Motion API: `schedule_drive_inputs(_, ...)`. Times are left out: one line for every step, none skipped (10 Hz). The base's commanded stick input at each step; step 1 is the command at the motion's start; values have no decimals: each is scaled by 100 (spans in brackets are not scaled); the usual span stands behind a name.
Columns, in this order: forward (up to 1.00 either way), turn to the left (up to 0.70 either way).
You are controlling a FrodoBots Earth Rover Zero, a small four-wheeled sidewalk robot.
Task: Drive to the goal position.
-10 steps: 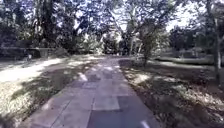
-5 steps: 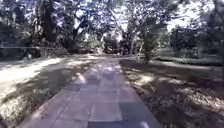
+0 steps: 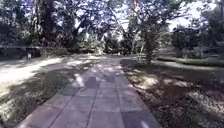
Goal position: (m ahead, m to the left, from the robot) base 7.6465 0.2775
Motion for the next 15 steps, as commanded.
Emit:
schedule_drive_inputs(50, 0)
schedule_drive_inputs(50, 0)
schedule_drive_inputs(50, 0)
schedule_drive_inputs(50, 0)
schedule_drive_inputs(50, 0)
schedule_drive_inputs(50, 0)
schedule_drive_inputs(50, 0)
schedule_drive_inputs(50, 0)
schedule_drive_inputs(50, 0)
schedule_drive_inputs(50, 0)
schedule_drive_inputs(50, 0)
schedule_drive_inputs(50, 0)
schedule_drive_inputs(50, 0)
schedule_drive_inputs(50, 0)
schedule_drive_inputs(50, 0)
